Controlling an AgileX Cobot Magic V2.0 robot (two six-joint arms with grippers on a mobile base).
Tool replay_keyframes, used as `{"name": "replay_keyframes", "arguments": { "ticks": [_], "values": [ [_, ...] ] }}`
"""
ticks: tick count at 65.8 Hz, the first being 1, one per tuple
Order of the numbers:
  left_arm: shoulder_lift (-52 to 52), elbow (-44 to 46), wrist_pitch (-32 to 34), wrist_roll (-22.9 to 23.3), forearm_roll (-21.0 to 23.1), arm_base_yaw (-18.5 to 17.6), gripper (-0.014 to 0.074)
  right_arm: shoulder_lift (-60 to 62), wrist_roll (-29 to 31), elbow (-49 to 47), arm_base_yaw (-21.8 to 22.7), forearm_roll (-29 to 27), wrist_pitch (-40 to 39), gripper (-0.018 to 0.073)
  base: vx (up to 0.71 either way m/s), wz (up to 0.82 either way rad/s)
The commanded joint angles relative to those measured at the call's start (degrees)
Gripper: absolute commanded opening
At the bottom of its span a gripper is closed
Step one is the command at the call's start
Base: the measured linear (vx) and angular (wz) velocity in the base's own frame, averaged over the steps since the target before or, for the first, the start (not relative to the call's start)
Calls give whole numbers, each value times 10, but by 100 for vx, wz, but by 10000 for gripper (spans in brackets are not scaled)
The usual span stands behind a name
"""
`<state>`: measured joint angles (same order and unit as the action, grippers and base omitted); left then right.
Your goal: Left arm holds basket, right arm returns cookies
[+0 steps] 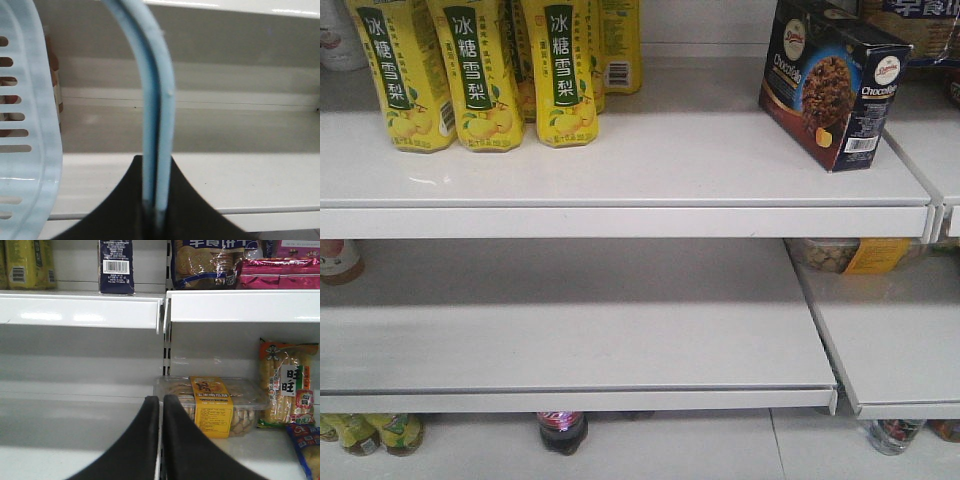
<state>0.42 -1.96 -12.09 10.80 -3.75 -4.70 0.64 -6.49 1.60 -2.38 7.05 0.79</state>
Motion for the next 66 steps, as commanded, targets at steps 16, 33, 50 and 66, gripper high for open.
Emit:
{"name": "replay_keyframes", "arguments": {
  "ticks": [16,33,50,66],
  "values": [
    [10,18,63,-6,-7,-3,-3,7,1,10,2,4,-47,-11,0,0],
    [10,18,63,-6,-7,-3,-3,7,1,10,2,4,-47,-11,0,0],
    [10,18,63,-6,-7,-3,-3,7,1,10,2,4,-47,-11,0,0],
    [10,18,63,-6,-7,-3,-3,7,1,10,2,4,-47,-11,0,0]
  ]
}}
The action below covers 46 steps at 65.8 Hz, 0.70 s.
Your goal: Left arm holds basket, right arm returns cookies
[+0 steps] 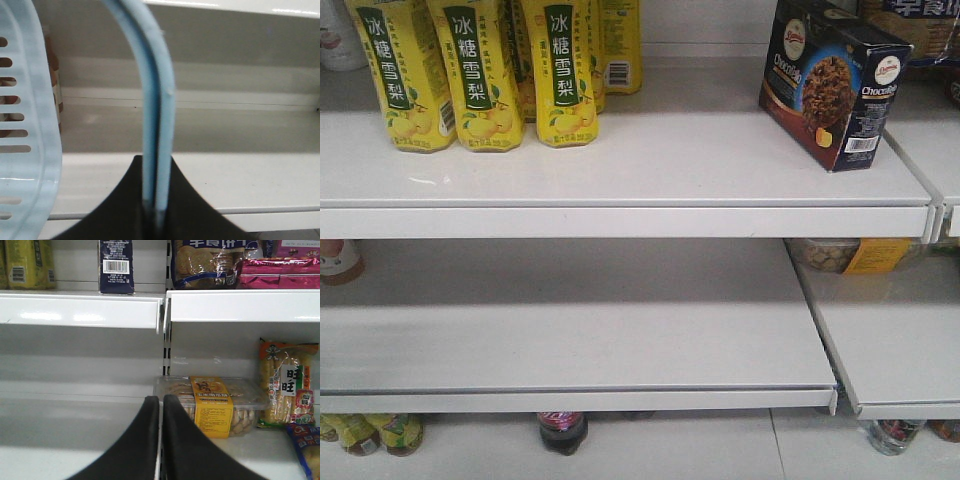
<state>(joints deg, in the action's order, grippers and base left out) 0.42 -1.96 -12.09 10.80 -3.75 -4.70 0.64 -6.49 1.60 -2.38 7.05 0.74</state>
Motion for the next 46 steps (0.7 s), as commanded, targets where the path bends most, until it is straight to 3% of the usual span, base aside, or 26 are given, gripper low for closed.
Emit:
{"name": "replay_keyframes", "arguments": {
  "ticks": [1,46],
  "values": [
    [10,18,63,-6,-7,-3,-3,7,1,10,2,4,-47,-11,0,0],
    [10,18,63,-6,-7,-3,-3,7,1,10,2,4,-47,-11,0,0]
  ]
}}
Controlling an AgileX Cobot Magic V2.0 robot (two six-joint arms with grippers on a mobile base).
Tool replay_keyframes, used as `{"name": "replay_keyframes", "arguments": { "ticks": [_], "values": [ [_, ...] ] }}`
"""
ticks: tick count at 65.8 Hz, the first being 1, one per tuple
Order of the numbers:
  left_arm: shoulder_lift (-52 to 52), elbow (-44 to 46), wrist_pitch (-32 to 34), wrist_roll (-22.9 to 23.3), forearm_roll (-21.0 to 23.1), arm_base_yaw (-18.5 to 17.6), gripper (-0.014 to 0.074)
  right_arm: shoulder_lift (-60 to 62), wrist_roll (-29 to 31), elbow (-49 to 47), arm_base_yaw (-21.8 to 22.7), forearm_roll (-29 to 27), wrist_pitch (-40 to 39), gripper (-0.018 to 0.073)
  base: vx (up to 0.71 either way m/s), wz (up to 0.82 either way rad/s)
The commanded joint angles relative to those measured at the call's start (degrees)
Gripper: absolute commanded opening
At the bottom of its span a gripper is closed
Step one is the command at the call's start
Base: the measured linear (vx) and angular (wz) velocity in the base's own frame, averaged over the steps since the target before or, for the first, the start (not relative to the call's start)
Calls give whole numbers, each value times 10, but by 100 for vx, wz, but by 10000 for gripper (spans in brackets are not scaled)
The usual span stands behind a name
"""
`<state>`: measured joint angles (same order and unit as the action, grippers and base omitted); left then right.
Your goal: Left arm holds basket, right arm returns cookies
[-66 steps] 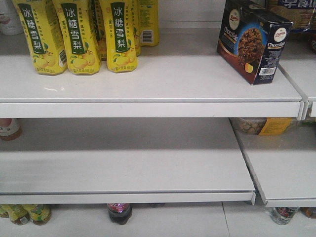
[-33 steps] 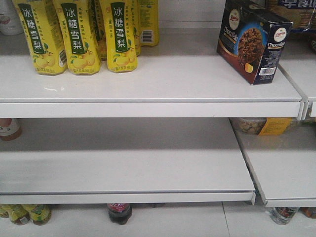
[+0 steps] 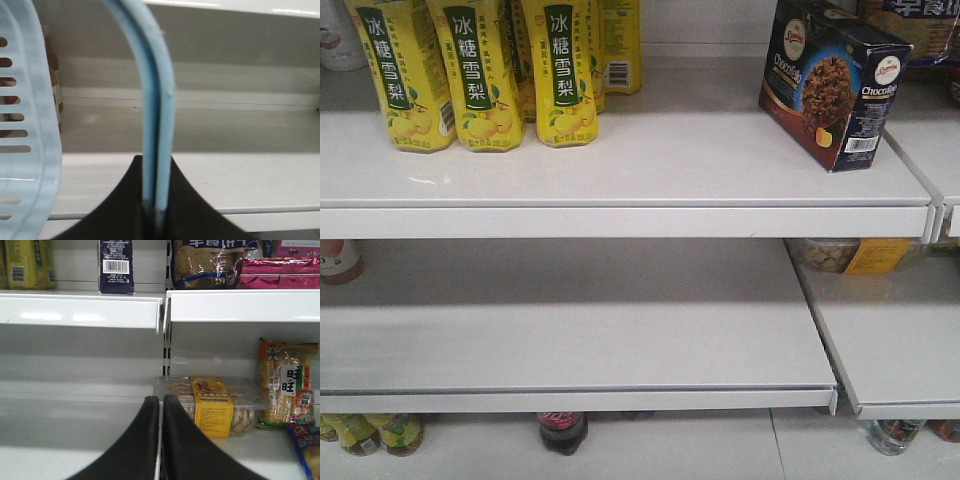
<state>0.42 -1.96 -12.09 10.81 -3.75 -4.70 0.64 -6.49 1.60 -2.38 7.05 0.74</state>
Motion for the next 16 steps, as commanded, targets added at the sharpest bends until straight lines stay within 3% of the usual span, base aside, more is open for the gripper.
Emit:
{"name": "replay_keyframes", "arguments": {
  "ticks": [1,16],
  "values": [
    [10,18,63,-6,-7,-3,-3,7,1,10,2,4,-47,-11,0,0],
    [10,18,63,-6,-7,-3,-3,7,1,10,2,4,-47,-11,0,0]
  ]
}}
